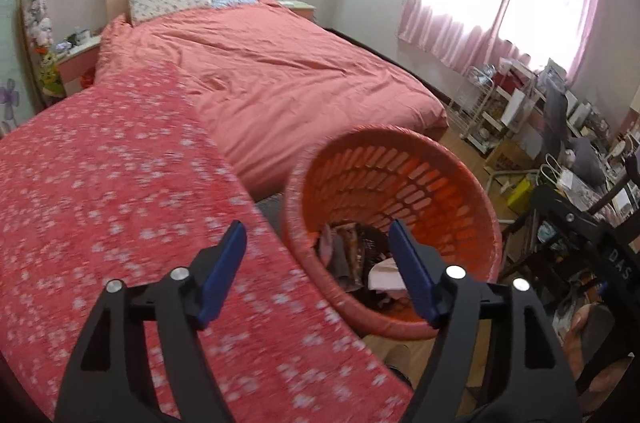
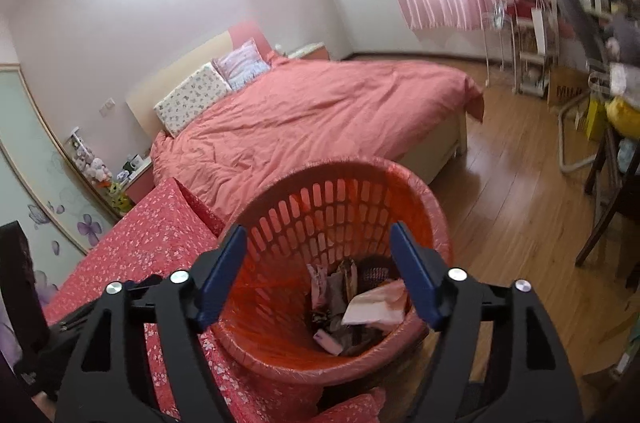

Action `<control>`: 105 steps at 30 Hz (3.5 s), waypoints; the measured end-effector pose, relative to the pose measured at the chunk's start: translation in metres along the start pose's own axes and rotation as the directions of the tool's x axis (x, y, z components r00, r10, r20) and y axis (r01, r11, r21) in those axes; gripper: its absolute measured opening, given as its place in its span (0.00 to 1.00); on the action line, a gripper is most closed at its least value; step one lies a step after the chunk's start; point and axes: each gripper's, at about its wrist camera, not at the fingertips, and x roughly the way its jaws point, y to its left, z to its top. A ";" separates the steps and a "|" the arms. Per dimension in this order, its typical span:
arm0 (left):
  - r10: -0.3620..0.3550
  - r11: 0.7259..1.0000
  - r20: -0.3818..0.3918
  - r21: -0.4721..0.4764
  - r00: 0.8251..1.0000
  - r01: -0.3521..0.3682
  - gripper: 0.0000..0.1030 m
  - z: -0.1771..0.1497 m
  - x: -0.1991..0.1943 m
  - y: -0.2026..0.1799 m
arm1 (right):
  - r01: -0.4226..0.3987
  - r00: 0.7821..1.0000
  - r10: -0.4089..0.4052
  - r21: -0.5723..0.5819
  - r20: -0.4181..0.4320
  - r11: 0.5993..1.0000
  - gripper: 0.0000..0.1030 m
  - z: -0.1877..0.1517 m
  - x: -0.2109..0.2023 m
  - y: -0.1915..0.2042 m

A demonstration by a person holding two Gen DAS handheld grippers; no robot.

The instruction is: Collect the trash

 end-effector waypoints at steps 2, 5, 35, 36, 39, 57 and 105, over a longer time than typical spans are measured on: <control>0.016 1.000 0.030 -0.008 0.999 -0.016 0.75 -0.004 -0.021 0.009 | 0.006 0.999 -0.004 -0.041 0.042 0.999 0.89 0.000 -0.013 0.006; 0.047 0.999 0.087 -0.012 0.995 -0.046 0.82 -0.013 -0.055 0.019 | 0.026 0.994 -0.013 -0.114 0.107 0.993 0.97 -0.005 -0.037 0.022; 0.443 0.892 0.264 -0.221 0.857 -0.394 0.96 -0.168 -0.247 0.064 | 0.192 0.950 -0.108 -0.278 0.293 0.941 0.98 -0.096 -0.156 0.084; 0.451 0.888 0.261 -0.225 0.854 -0.400 0.96 -0.171 -0.248 0.065 | 0.183 0.956 -0.106 -0.276 0.274 0.943 0.98 -0.098 -0.155 0.084; 0.462 0.882 0.257 -0.234 0.849 -0.409 0.96 -0.178 -0.251 0.064 | 0.174 0.964 -0.105 -0.280 0.246 0.944 0.98 -0.105 -0.156 0.088; 0.492 0.861 0.213 -0.260 0.844 -0.437 0.96 -0.200 -0.247 0.067 | 0.243 0.964 -0.192 -0.314 0.186 0.918 0.98 -0.134 -0.145 0.095; 0.503 0.854 0.197 -0.267 0.842 -0.447 0.96 -0.203 -0.243 0.063 | 0.226 0.972 -0.192 -0.322 0.134 0.919 0.98 -0.135 -0.135 0.090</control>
